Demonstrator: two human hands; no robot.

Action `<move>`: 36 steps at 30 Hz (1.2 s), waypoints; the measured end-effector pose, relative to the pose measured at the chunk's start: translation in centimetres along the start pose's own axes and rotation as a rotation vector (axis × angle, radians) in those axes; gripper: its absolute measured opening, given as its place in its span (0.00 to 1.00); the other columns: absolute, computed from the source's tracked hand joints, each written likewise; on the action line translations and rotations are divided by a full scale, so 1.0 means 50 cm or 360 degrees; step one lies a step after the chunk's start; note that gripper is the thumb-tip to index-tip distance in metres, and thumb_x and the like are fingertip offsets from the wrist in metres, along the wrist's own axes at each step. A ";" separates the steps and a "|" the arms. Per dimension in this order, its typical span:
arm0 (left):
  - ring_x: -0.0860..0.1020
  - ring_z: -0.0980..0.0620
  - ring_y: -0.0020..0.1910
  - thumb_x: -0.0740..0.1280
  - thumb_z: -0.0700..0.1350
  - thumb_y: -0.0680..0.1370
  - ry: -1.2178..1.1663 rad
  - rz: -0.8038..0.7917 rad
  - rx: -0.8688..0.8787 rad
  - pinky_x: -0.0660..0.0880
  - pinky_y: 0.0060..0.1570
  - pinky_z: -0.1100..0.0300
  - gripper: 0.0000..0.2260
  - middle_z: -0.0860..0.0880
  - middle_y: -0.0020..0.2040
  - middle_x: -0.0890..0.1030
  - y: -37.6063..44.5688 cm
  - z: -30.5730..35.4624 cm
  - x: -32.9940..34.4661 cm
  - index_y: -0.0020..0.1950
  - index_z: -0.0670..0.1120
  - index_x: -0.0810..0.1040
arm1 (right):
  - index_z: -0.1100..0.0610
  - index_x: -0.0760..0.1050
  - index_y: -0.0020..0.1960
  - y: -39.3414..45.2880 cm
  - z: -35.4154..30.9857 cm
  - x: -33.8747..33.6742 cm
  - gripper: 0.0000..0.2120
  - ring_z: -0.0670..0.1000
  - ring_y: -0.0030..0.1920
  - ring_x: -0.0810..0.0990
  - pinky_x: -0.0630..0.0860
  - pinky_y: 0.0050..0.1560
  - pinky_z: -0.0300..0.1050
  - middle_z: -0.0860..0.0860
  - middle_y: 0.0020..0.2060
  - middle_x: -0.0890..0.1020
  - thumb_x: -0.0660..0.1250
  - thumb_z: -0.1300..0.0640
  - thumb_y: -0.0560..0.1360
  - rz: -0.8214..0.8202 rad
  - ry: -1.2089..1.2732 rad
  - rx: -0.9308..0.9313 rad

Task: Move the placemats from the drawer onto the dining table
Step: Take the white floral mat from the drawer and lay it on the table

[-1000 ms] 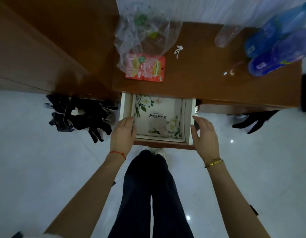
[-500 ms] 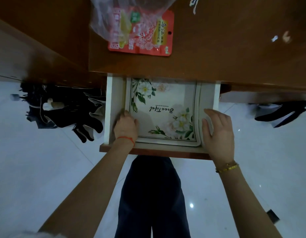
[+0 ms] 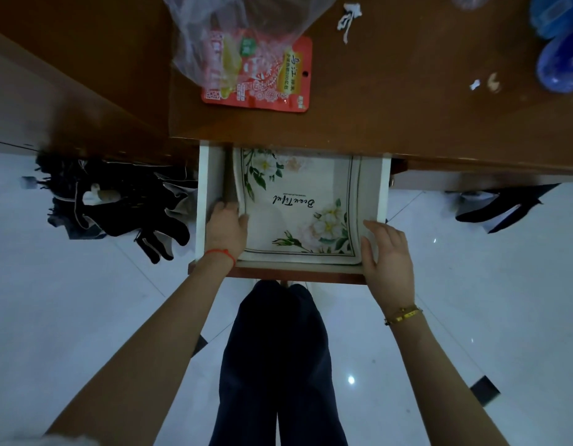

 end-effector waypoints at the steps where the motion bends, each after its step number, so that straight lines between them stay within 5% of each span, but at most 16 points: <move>1: 0.73 0.35 0.55 0.60 0.41 0.81 -0.0071 -0.0018 0.0013 0.71 0.53 0.49 0.14 0.32 0.57 0.74 0.000 -0.001 -0.005 0.63 0.35 0.72 | 0.61 0.74 0.64 -0.004 0.003 0.003 0.14 0.55 0.58 0.73 0.64 0.61 0.35 0.57 0.57 0.79 0.64 0.60 0.79 -0.0017 -0.0006 0.0019; 5: 0.76 0.36 0.48 0.56 0.37 0.81 -0.0309 0.0008 -0.0030 0.73 0.50 0.56 0.14 0.34 0.49 0.78 -0.037 -0.008 -0.049 0.65 0.38 0.71 | 0.61 0.74 0.63 -0.029 -0.007 -0.002 0.14 0.56 0.57 0.73 0.69 0.60 0.41 0.57 0.57 0.79 0.64 0.61 0.78 -0.0074 0.0030 0.0071; 9: 0.68 0.49 0.41 0.55 0.33 0.79 -0.0535 0.0054 -0.0070 0.63 0.38 0.66 0.08 0.43 0.41 0.71 -0.102 -0.023 -0.080 0.51 0.42 0.72 | 0.61 0.73 0.65 -0.048 -0.017 -0.005 0.15 0.57 0.57 0.74 0.68 0.57 0.41 0.58 0.57 0.78 0.63 0.61 0.79 -0.0136 0.0089 0.0175; 13: 0.75 0.44 0.43 0.58 0.38 0.80 -0.0682 0.0033 -0.0169 0.73 0.48 0.54 0.07 0.37 0.44 0.79 -0.165 -0.080 -0.082 0.54 0.44 0.75 | 0.63 0.72 0.67 -0.072 -0.020 -0.007 0.17 0.58 0.58 0.74 0.72 0.59 0.49 0.59 0.57 0.77 0.63 0.59 0.79 -0.0165 0.0226 0.0364; 17: 0.76 0.45 0.44 0.60 0.42 0.79 -0.0833 0.0015 -0.0195 0.75 0.54 0.45 0.07 0.42 0.45 0.79 -0.229 -0.104 -0.084 0.53 0.48 0.76 | 0.64 0.71 0.67 -0.116 -0.022 -0.006 0.19 0.61 0.59 0.72 0.69 0.62 0.51 0.62 0.58 0.76 0.65 0.59 0.78 -0.0233 0.0243 0.0549; 22: 0.79 0.39 0.48 0.60 0.43 0.79 -0.0898 0.0032 -0.0211 0.76 0.52 0.46 0.09 0.40 0.47 0.81 -0.288 -0.104 -0.092 0.56 0.44 0.76 | 0.66 0.70 0.67 -0.158 -0.028 -0.026 0.21 0.56 0.59 0.74 0.64 0.54 0.28 0.61 0.62 0.73 0.67 0.63 0.76 -0.0282 0.0489 0.0744; 27: 0.79 0.40 0.47 0.60 0.41 0.81 -0.0833 0.0032 -0.0192 0.75 0.52 0.47 0.10 0.37 0.48 0.81 -0.320 -0.106 -0.118 0.60 0.44 0.76 | 0.63 0.77 0.58 -0.163 0.007 -0.049 0.13 0.56 0.52 0.79 0.76 0.57 0.47 0.56 0.52 0.80 0.69 0.64 0.74 -0.0295 0.0820 0.1192; 30: 0.79 0.42 0.53 0.60 0.42 0.80 -0.0814 0.0047 -0.0174 0.75 0.58 0.46 0.12 0.40 0.53 0.81 -0.346 -0.088 -0.156 0.62 0.44 0.75 | 0.62 0.79 0.46 -0.171 -0.009 -0.075 0.05 0.56 0.45 0.79 0.80 0.45 0.45 0.58 0.49 0.78 0.65 0.68 0.75 -0.0440 0.1332 0.1432; 36: 0.78 0.42 0.53 0.59 0.44 0.79 -0.0881 0.0132 0.0054 0.75 0.57 0.46 0.11 0.42 0.53 0.80 -0.430 -0.006 -0.279 0.58 0.46 0.76 | 0.58 0.76 0.53 -0.187 -0.116 -0.246 0.08 0.52 0.40 0.77 0.76 0.44 0.45 0.56 0.41 0.80 0.63 0.66 0.77 -0.0417 0.1266 0.0956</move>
Point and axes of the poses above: each hand's wrist, its own y-axis towards the middle knuckle, its own x-axis out of the palm, z = x × y, the point moved 6 cm from there along y, towards the middle knuckle
